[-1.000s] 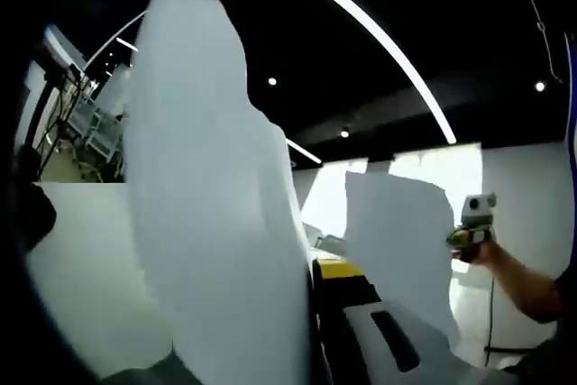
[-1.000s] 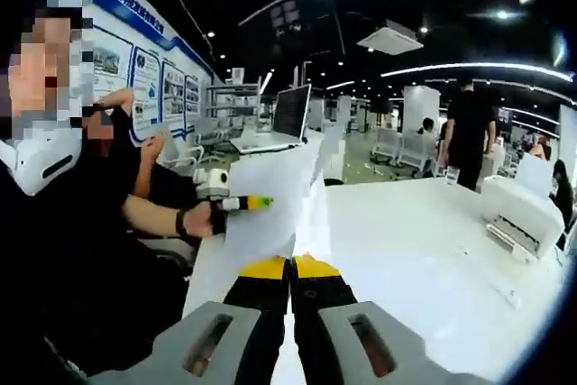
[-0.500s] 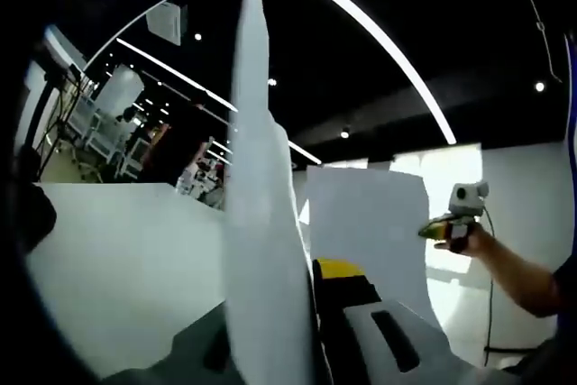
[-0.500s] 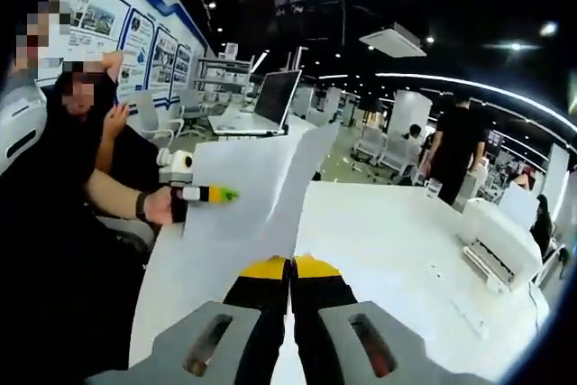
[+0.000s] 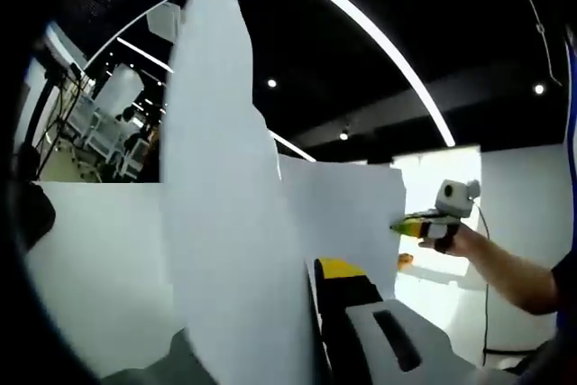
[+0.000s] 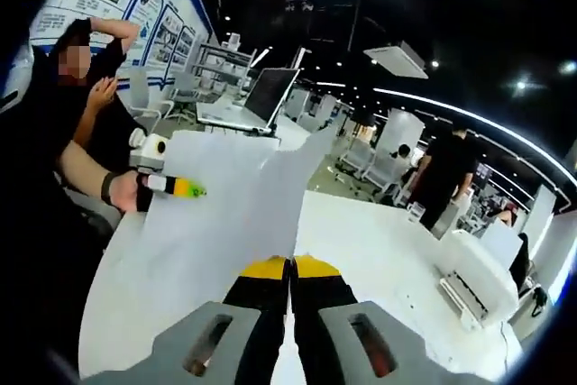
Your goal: Organize the stack of printing papers by aligning and flattening the scattered papers on the table
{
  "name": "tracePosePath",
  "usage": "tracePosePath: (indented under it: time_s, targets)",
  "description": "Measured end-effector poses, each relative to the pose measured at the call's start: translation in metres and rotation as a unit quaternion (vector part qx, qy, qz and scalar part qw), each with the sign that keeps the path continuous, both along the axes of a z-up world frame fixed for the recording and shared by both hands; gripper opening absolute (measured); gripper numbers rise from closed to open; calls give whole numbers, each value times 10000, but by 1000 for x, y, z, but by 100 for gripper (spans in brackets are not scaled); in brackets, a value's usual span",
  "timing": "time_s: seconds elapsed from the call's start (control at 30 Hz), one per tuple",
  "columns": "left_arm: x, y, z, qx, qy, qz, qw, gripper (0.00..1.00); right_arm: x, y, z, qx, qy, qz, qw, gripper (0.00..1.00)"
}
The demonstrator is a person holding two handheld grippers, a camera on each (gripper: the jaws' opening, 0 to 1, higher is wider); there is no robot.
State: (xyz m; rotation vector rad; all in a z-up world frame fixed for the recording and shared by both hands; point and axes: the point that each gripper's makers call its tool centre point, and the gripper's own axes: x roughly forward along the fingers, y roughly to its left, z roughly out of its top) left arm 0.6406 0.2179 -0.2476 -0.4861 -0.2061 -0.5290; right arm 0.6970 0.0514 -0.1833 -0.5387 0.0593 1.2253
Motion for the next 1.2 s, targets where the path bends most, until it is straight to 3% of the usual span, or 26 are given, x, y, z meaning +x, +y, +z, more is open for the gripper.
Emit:
tracePosePath:
  time_s: [0.3,0.57,1.2]
  targets:
    - [1,-3,-1,94,0,-14,10000,12,-15,14,11,382,-27,471,9982,0]
    - [0,-5,-1,170,-25,-32,9998,13,-20,39,0,502,152,577,9970,0]
    - [0,-6,-1,170,-23,-62,9998,14,-27,82,-12,1138,1190,691,9839,0]
